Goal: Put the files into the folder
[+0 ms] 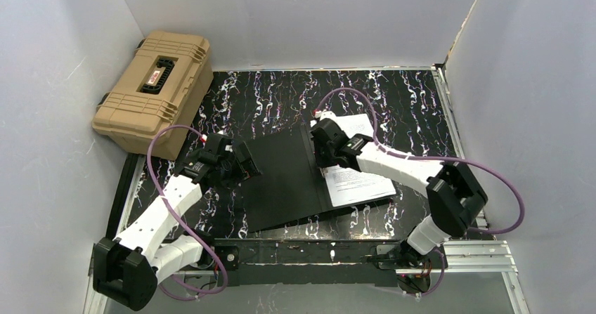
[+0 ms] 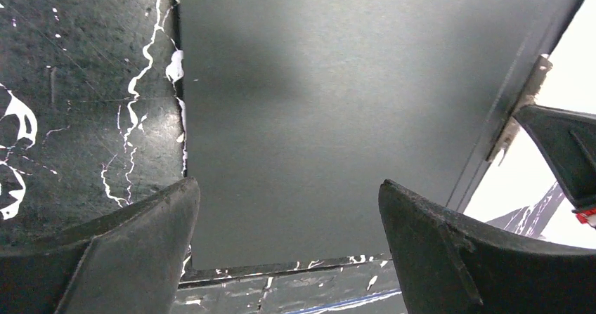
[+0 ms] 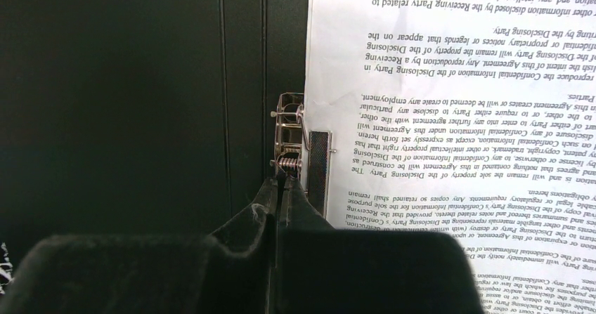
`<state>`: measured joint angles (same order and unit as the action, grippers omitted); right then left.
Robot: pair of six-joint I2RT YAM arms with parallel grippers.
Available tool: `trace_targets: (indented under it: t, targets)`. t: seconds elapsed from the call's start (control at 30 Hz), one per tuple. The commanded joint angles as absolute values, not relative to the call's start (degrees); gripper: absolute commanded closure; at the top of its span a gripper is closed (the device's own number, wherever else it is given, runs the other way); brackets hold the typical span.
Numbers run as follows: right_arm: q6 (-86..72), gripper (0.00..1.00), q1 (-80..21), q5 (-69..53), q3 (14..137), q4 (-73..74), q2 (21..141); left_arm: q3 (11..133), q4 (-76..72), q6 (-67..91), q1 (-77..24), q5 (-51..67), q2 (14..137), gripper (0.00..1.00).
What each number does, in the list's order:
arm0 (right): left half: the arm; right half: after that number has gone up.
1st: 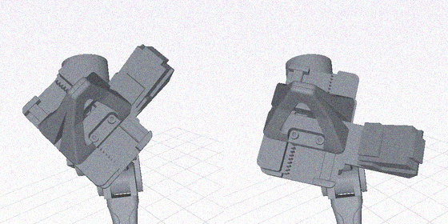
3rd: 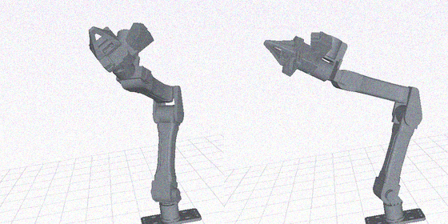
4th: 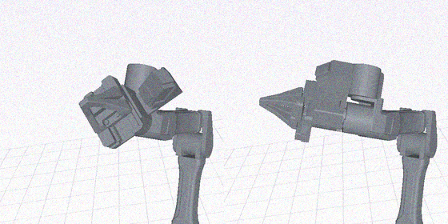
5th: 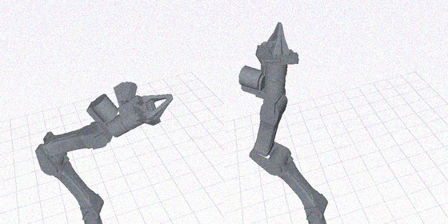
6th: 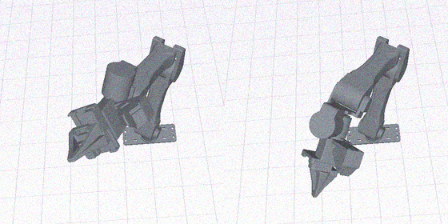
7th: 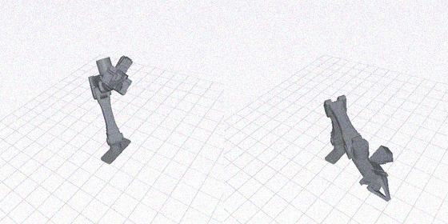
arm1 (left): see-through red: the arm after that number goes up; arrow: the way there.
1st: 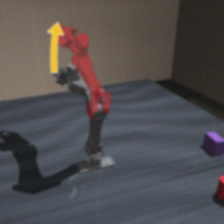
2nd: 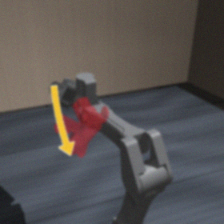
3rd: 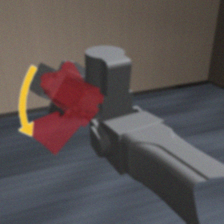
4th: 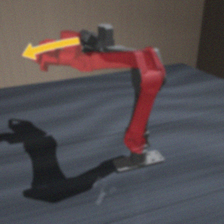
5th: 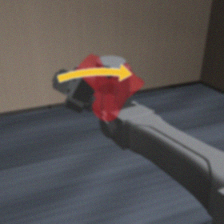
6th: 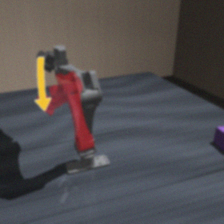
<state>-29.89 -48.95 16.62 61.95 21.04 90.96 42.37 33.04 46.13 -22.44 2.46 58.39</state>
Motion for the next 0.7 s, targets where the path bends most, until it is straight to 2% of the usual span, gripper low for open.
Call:
trace_targets:
  t: [0.0, 0.23, 0.67]
  targets:
    - [-27.6, 0.99, -46.7, 14.7, 62.1, 21.1, 85.5, 42.5, 34.1, 46.4, -20.8, 0.8, 56.3, 0.02]
    - [-25.6, 0.99, -41.6, 9.8, 62.5, 23.3, 81.2, 42.1, 34.1, 45.9, -17.9, 1.3, 54.4, 0.02]
    - [-25.4, 0.99, -34.7, -2.6, 63.6, 24.7, 76.0, 35.3, 21.9, 48.3, -10.6, 20.3, 51.6, 0.02]
